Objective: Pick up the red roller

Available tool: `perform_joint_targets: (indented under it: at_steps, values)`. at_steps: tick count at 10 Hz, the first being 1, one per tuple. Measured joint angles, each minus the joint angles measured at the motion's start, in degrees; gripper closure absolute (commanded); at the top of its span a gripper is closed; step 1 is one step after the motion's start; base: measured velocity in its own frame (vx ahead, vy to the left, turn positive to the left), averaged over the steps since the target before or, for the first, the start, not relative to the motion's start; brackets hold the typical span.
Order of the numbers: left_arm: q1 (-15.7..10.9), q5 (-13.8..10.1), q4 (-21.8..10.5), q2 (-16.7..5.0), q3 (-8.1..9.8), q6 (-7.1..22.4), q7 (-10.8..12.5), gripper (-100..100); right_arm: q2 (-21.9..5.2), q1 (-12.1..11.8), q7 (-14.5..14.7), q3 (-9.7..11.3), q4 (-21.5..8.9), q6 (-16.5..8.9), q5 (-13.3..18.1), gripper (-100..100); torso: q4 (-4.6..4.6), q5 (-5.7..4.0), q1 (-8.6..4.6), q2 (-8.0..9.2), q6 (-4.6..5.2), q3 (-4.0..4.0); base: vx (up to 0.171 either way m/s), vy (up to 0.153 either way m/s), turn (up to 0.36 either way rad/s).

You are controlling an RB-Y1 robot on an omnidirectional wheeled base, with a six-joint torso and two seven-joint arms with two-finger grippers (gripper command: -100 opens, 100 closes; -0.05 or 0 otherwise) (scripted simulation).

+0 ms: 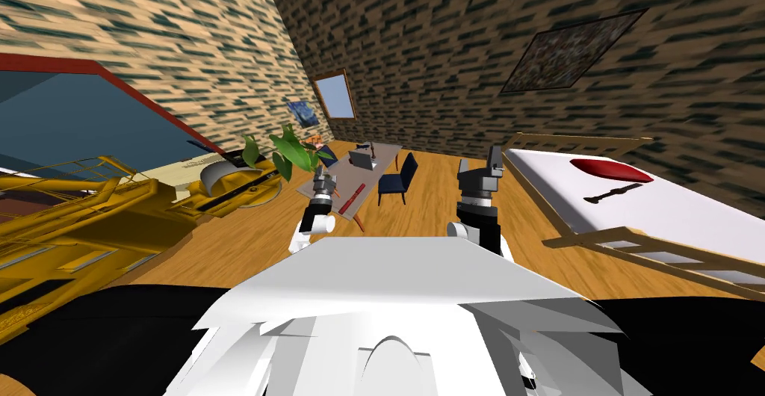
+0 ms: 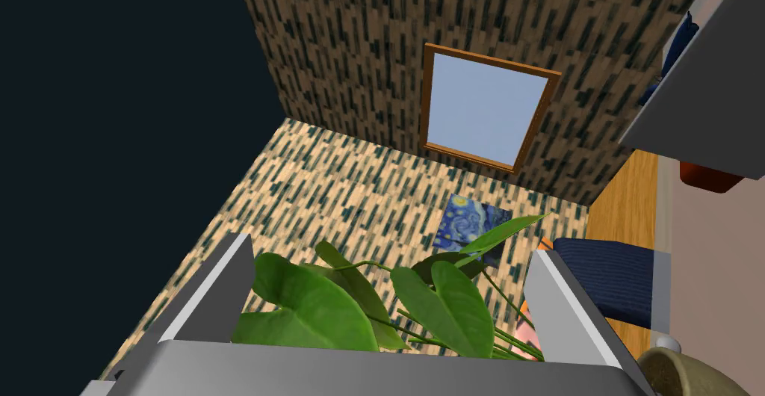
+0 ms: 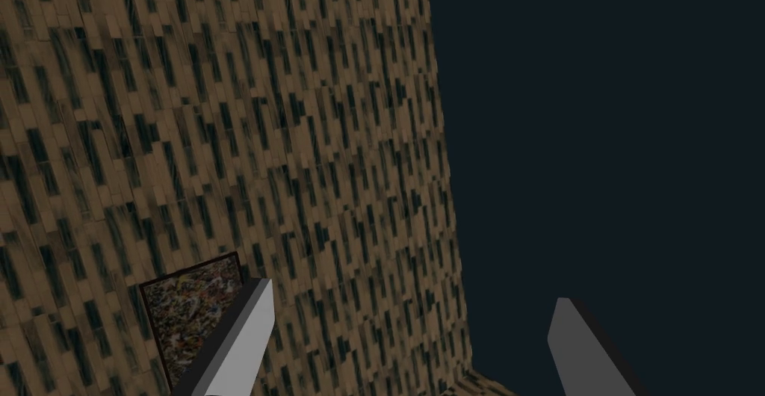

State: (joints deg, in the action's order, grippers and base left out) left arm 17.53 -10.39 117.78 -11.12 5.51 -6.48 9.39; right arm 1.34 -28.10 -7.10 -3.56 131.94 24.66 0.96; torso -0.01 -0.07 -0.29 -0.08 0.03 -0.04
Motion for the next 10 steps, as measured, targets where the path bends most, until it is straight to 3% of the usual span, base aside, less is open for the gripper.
perform_joint_targets:
  at_steps: [2,4,9,10]
  values:
    - [-2.2,-1.8,-3.9,-0.9,1.43,3.1,1.0,-100,0.0,0.0,0.0,0.0,0.0,0.0,0.0,0,-0.03,0.00,-0.03,-0.13,-0.03,-0.07,0.042,-0.076,0.147]
    - [-2.8,-2.8,-7.7,-0.9,1.85,4.7,1.5,-100,0.0,0.0,0.0,0.0,0.0,0.0,0.0,0,-0.04,0.01,0.02,-0.16,-0.03,-0.10,0.038,-0.063,0.101]
    - [-5.7,-5.3,-14.0,-1.9,4.43,11.8,2.9,-100,0.0,0.0,0.0,0.0,0.0,0.0,0.0,0,-0.04,0.01,0.06,-0.18,0.00,-0.11,0.053,-0.062,0.088]
    - [-7.1,-5.8,-16.9,-2.1,4.99,12.9,3.1,-100,0.0,0.0,0.0,0.0,0.0,0.0,0.0,0,-0.06,0.02,0.06,-0.28,-0.01,-0.16,0.066,-0.055,0.053]
